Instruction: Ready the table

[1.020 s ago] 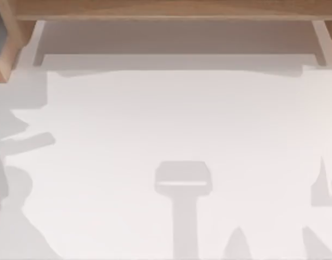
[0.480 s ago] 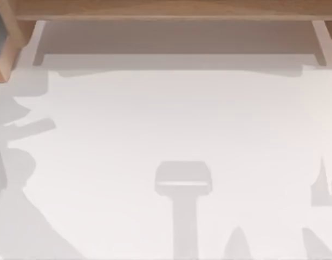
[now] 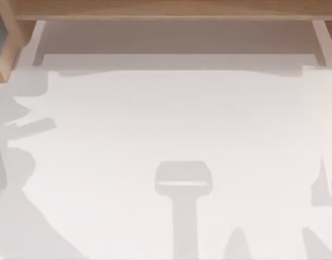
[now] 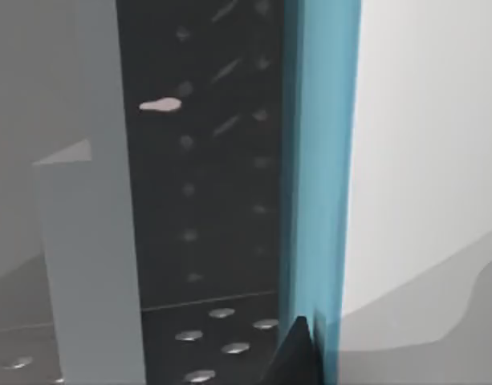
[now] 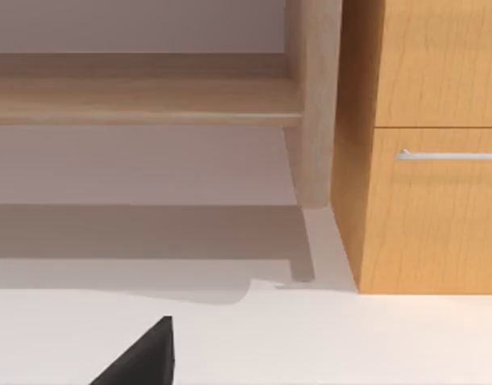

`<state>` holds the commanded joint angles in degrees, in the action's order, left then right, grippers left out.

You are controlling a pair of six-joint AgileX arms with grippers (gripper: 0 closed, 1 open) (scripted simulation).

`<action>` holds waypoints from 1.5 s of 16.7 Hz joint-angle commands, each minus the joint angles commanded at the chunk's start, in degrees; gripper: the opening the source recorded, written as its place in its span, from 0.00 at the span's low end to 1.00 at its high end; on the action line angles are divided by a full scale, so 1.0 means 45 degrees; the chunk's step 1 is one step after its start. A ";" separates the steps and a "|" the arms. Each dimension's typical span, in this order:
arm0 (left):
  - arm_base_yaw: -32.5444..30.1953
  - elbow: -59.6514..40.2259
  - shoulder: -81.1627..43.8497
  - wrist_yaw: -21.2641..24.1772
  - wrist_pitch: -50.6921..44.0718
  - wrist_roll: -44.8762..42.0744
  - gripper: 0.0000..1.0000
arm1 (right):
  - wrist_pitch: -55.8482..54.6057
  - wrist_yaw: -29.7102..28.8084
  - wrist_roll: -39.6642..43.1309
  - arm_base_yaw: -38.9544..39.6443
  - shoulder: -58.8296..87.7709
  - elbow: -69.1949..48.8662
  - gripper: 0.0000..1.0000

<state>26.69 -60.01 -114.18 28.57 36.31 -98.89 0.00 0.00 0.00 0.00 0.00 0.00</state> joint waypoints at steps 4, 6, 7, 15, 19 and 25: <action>0.0000 0.0000 0.0000 0.0000 0.0000 0.0000 0.68 | 0.0000 0.0000 0.0000 0.0000 0.0000 0.0000 1.00; 0.0000 0.0000 0.0000 0.0000 0.0000 0.0000 0.83 | 0.0000 0.0000 0.0000 0.0000 0.0000 0.0000 1.00; 0.0000 0.0000 0.0000 0.0000 0.0000 0.0000 0.90 | 0.0000 0.0000 0.0000 0.0000 0.0000 0.0000 1.00; 0.0000 0.0000 0.0000 0.0000 0.0000 0.0000 1.00 | 0.0000 0.0000 0.0000 0.0000 0.0000 0.0000 1.00; 0.0090 0.0182 0.0194 0.0066 0.0050 -0.0003 1.00 | 0.0000 0.0000 0.0000 0.0000 0.0000 0.0000 1.00; 0.0774 0.1973 0.1538 0.0654 0.0510 -0.0218 1.00 | 0.0000 0.0000 0.0000 0.0000 0.0000 0.0000 1.00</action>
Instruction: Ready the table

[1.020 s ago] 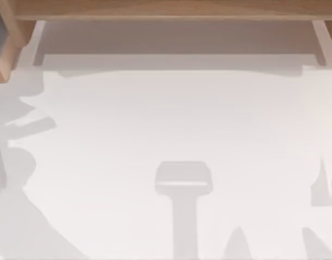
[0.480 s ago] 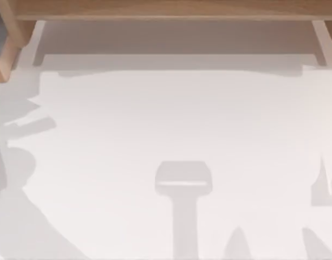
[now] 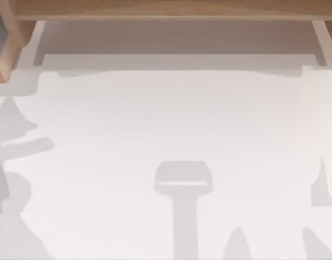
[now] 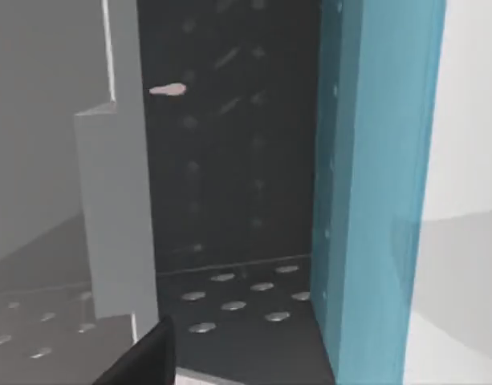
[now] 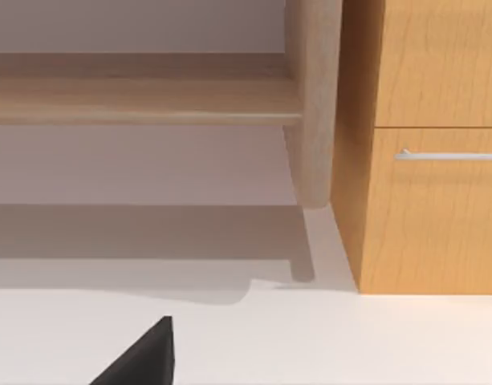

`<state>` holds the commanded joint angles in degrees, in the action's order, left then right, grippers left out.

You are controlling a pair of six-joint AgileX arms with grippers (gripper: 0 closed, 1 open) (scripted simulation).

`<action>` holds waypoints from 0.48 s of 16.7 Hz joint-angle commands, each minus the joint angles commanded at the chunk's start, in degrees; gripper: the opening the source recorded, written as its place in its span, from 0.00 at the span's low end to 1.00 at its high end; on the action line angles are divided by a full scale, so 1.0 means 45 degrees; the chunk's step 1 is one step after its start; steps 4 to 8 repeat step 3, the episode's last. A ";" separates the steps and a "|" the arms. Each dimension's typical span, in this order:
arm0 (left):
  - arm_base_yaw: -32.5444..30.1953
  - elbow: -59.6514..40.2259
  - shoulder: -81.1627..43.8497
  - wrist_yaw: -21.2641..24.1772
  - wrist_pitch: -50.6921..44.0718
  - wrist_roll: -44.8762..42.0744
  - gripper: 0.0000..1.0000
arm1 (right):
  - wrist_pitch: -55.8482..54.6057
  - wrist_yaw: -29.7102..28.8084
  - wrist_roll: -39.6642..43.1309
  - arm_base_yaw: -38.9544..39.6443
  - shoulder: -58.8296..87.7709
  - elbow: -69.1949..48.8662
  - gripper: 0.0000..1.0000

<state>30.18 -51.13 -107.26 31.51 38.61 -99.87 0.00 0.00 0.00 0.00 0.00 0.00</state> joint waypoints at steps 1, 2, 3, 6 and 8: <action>0.0089 0.0288 0.0111 0.0096 0.0052 -0.0054 1.00 | 0.0000 0.0000 0.0000 0.0000 0.0000 0.0000 1.00; 0.0141 0.0448 0.0157 0.0154 0.0075 -0.0089 1.00 | 0.0000 0.0000 0.0000 0.0000 0.0000 0.0000 1.00; 0.0154 0.0482 0.0154 0.0169 0.0081 -0.0105 1.00 | 0.0000 0.0000 0.0000 0.0000 0.0000 0.0000 1.00; 0.0154 0.0482 0.0154 0.0169 0.0081 -0.0105 1.00 | 0.0000 0.0000 0.0000 0.0000 0.0000 0.0000 1.00; 0.0154 0.0482 0.0154 0.0169 0.0081 -0.0105 1.00 | 0.0000 0.0000 0.0000 0.0000 0.0000 0.0000 1.00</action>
